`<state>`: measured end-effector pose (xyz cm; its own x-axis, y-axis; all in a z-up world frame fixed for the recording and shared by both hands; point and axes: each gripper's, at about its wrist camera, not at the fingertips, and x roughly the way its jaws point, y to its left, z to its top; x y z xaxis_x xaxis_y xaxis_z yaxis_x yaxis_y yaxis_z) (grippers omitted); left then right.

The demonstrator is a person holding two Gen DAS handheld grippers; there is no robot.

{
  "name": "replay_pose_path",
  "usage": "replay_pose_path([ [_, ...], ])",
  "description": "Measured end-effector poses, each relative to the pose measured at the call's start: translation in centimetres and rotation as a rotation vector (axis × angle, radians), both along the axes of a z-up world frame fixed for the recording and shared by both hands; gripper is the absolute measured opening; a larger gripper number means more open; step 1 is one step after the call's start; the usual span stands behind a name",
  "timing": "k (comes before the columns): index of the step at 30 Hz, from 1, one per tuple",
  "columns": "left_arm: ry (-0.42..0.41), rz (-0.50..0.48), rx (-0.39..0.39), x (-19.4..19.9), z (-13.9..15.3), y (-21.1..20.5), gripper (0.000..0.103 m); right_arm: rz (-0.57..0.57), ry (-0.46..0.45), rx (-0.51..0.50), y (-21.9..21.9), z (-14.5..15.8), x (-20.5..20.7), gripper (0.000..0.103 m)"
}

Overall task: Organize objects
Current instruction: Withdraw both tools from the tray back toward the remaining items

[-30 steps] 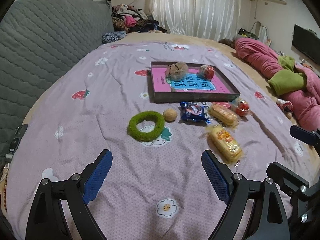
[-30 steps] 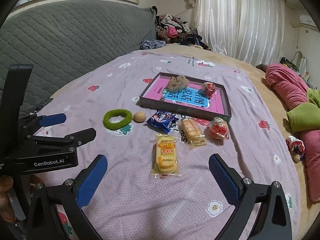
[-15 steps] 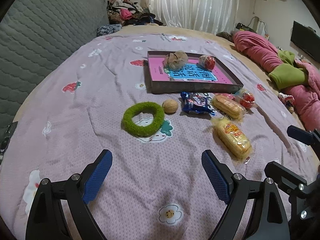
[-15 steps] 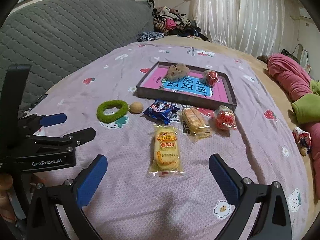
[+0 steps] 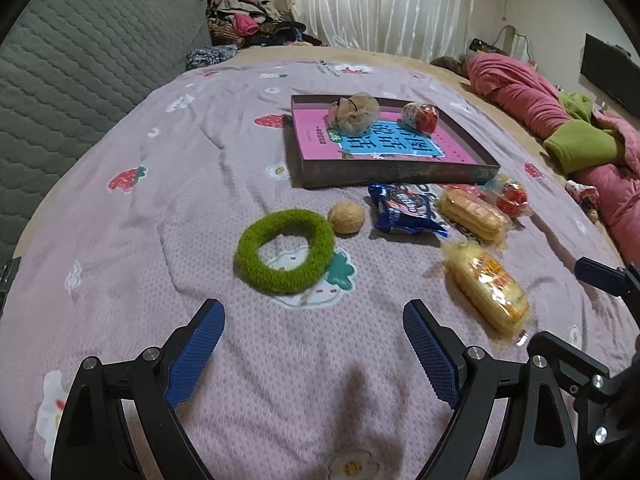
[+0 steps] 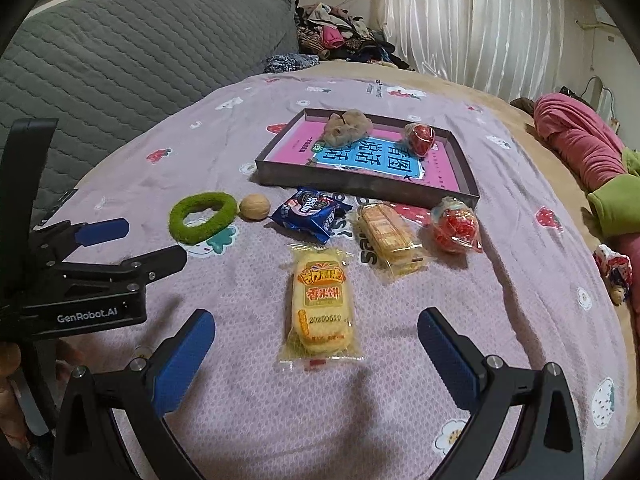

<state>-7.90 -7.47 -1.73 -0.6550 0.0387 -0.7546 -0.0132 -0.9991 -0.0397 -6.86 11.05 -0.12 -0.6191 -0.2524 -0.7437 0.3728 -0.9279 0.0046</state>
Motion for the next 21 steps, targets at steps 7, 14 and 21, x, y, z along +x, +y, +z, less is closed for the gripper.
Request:
replay_pose_path([
  [7,-0.004,0.011,-0.008,-2.2,-0.6,-0.1,0.091,-0.009,-0.015,0.001,-0.2,-1.1,-1.7,0.102],
  [14,-0.006,0.0,-0.018,-3.9,-1.5,0.3,0.091,-0.043,-0.037,-0.007,0.1,-2.2,-3.3,0.102],
  [21,-0.034,-0.009,-0.027,-4.7,-3.0,0.3,0.091,-0.06,-0.053,0.004,0.2,-3.5,-4.3,0.102],
])
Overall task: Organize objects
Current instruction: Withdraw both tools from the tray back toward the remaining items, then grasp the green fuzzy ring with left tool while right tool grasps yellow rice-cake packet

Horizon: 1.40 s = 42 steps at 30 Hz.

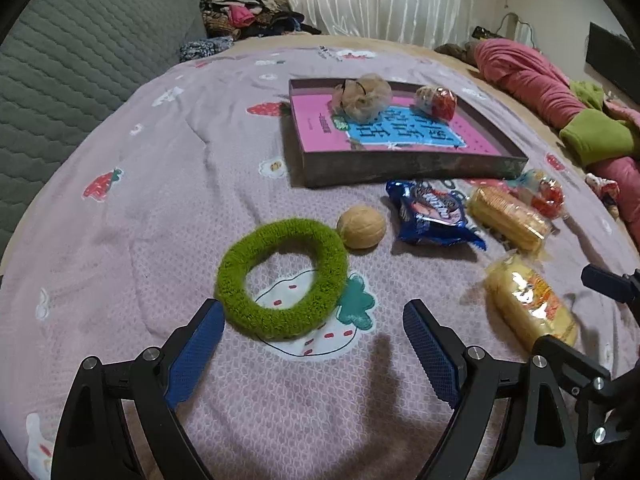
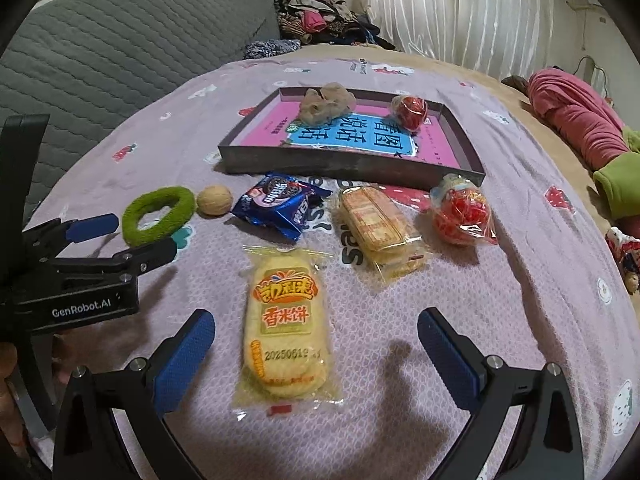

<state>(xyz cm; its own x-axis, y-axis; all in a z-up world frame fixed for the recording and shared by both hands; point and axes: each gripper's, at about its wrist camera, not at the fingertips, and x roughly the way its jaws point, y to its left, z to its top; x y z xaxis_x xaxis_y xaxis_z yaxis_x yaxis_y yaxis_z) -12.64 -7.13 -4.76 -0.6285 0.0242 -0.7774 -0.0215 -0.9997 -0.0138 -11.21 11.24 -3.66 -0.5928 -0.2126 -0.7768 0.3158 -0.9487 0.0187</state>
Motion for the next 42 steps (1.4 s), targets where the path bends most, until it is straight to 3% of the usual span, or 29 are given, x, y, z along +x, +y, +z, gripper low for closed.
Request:
replay_pose_path([
  [11,-0.018,-0.008,0.004,-1.3,-1.4,-0.4,0.091,0.003,-0.005,0.025,-0.5,-1.3,-0.7,0.102],
  [15,-0.022,0.004,0.055,-1.7,-1.6,-1.2,0.089,0.017,-0.009,0.018,-0.8,-1.5,-0.8,0.087],
  [19,-0.028,0.016,0.023,-1.8,-1.9,-1.5,0.066,0.034,-0.024,0.029,-1.3,-2.1,-0.8,0.068],
  [22,-0.033,0.015,0.029,-1.8,-1.9,-1.7,0.059,0.047,-0.018,0.022,-1.4,-1.9,-0.6,0.056],
  [24,-0.03,0.017,0.032,-1.8,-1.8,-1.8,0.048,0.053,-0.027,0.006,-1.4,-1.9,-0.6,0.047],
  [25,-0.029,0.005,0.051,-1.7,-1.7,-1.8,0.035,0.06,-0.031,-0.004,-1.4,-2.0,-0.5,0.043],
  [29,-0.035,-0.015,0.07,-1.5,-1.6,-1.7,0.025,0.071,-0.042,-0.048,-1.1,-1.7,-0.3,0.042],
  [37,-0.041,-0.039,0.129,-1.0,-1.4,-1.4,0.023,0.105,-0.065,-0.138,-0.8,-0.9,0.5,0.041],
  [42,-0.034,-0.048,0.119,-0.4,-0.8,-0.8,0.023,0.099,-0.054,-0.158,-0.5,-0.1,0.8,0.041],
])
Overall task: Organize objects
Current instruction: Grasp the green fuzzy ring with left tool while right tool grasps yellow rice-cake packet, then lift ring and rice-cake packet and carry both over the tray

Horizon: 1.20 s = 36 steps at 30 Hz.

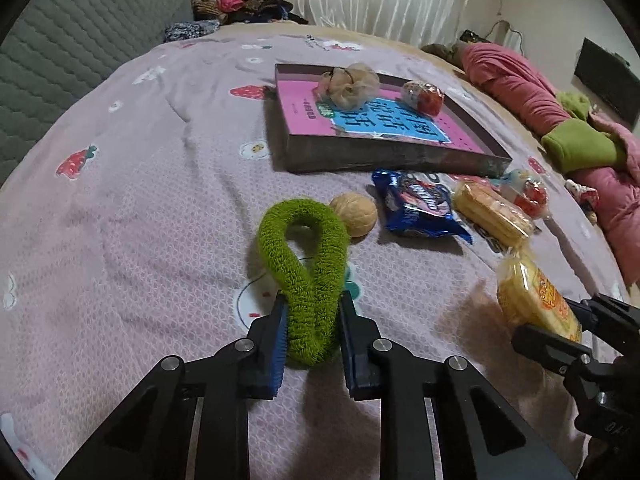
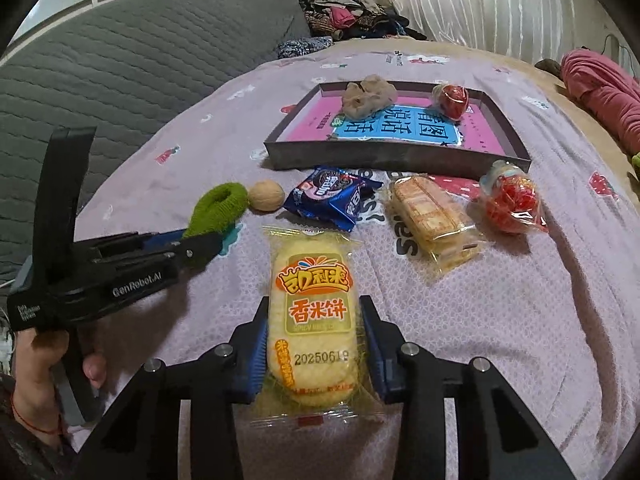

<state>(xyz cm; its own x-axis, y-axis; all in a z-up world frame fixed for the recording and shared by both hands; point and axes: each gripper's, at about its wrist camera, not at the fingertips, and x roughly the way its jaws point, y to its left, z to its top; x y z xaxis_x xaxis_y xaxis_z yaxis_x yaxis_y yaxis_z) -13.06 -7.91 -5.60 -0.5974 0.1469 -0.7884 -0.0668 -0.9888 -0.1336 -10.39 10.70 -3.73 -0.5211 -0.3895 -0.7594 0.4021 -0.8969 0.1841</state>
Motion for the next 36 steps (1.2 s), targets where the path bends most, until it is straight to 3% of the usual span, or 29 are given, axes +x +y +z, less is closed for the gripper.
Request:
replay_pose_path([
  [16,0.059,-0.017,-0.044,4.7,2.8,2.3,0.023,-0.028,0.045,0.023,1.3,2.9,3.1,0.041],
  [36,0.135,-0.009,0.006,11.4,6.1,5.8,0.023,-0.096,0.145,-0.009,4.6,7.8,8.3,0.041],
])
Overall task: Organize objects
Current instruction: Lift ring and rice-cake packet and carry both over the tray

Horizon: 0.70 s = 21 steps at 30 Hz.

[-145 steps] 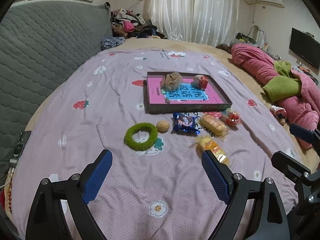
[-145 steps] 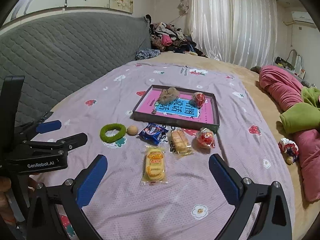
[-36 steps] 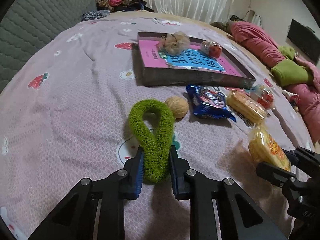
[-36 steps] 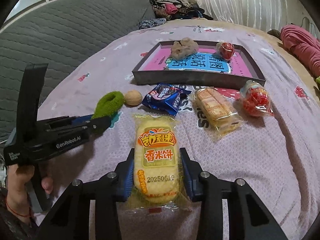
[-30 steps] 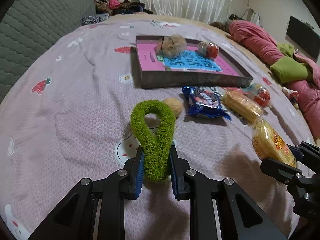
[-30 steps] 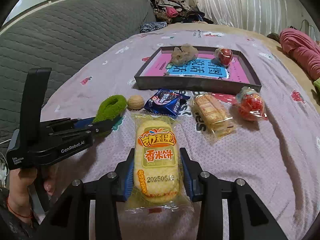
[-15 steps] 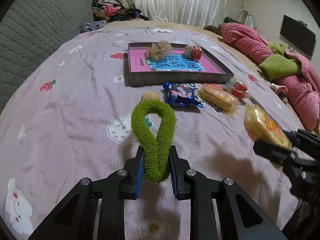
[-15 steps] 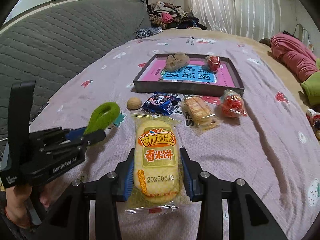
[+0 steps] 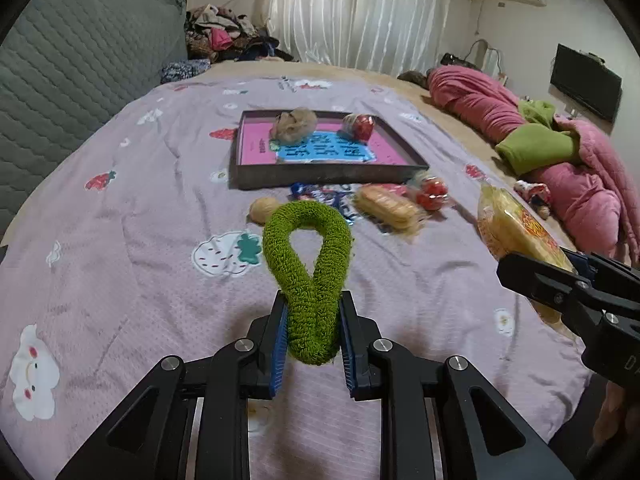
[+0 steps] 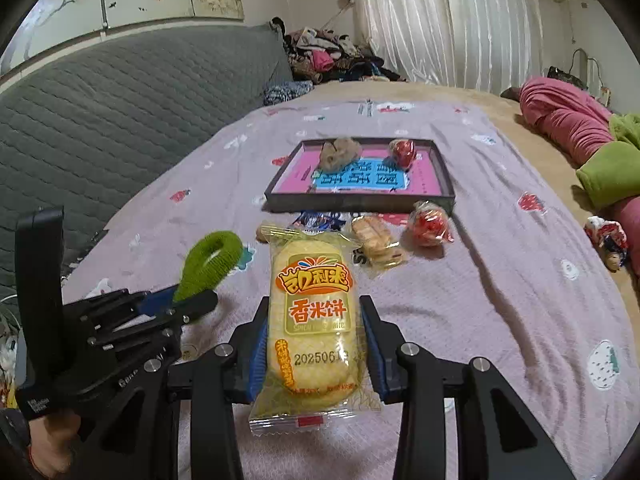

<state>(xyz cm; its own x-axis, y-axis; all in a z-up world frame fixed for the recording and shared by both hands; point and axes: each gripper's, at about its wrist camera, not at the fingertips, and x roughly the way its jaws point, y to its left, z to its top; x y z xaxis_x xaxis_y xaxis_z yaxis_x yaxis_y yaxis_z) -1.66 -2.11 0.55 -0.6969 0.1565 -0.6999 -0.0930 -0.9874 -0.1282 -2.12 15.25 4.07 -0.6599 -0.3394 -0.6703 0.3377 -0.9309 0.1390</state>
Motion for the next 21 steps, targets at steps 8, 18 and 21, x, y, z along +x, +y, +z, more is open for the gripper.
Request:
replay_pose_path([
  [8,0.04,-0.004,-0.011,2.0,2.8,1.8,0.024,-0.01,0.038,-0.025,1.1,1.8,1.6,0.041],
  [18,0.099,-0.025,-0.039,2.2,7.5,3.9,0.024,-0.023,0.112,-0.048,2.9,5.1,2.7,0.041],
  [21,0.116,-0.038,-0.04,1.5,9.1,4.5,0.024,-0.015,0.125,-0.065,3.3,6.4,2.2,0.041],
])
